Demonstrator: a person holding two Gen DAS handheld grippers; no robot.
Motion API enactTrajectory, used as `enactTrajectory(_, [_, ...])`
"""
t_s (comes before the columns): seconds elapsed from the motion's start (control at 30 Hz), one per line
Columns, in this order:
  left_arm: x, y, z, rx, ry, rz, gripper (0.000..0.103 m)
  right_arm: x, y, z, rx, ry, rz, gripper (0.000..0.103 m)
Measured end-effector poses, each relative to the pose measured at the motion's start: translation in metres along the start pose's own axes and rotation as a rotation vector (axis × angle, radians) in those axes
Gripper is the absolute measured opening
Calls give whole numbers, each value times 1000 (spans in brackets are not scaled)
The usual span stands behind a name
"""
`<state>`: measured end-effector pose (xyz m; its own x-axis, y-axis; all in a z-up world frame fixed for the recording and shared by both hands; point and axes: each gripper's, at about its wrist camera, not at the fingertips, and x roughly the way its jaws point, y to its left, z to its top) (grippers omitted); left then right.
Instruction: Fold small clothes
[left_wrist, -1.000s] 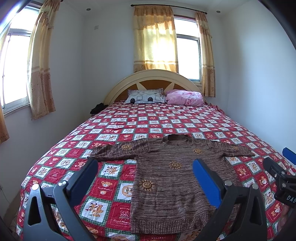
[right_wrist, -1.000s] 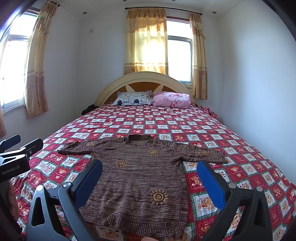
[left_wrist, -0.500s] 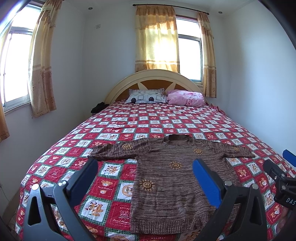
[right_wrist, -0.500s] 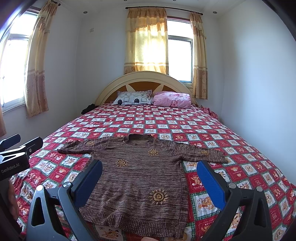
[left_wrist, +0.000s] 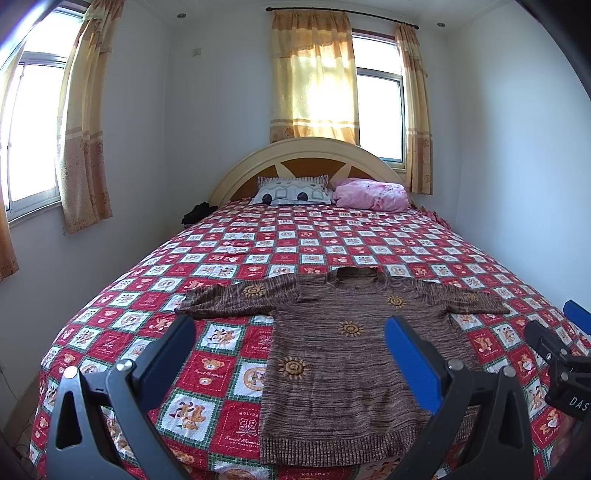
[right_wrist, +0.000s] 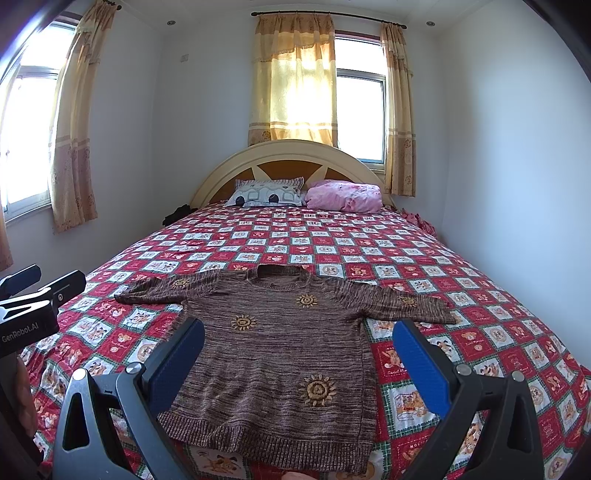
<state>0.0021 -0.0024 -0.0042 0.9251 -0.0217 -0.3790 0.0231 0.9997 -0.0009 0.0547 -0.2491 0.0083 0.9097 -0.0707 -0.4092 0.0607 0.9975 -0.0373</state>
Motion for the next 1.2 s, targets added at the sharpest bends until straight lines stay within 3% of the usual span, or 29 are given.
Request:
enactTrajectory(0.87, [4, 2, -2, -6, 5, 5, 103, 2, 2, -2, -4, 8, -2, 102])
enactTrajectory(1.2, [28, 2, -13, 1, 30, 24, 103, 24, 3, -17, -11, 60, 20, 102])
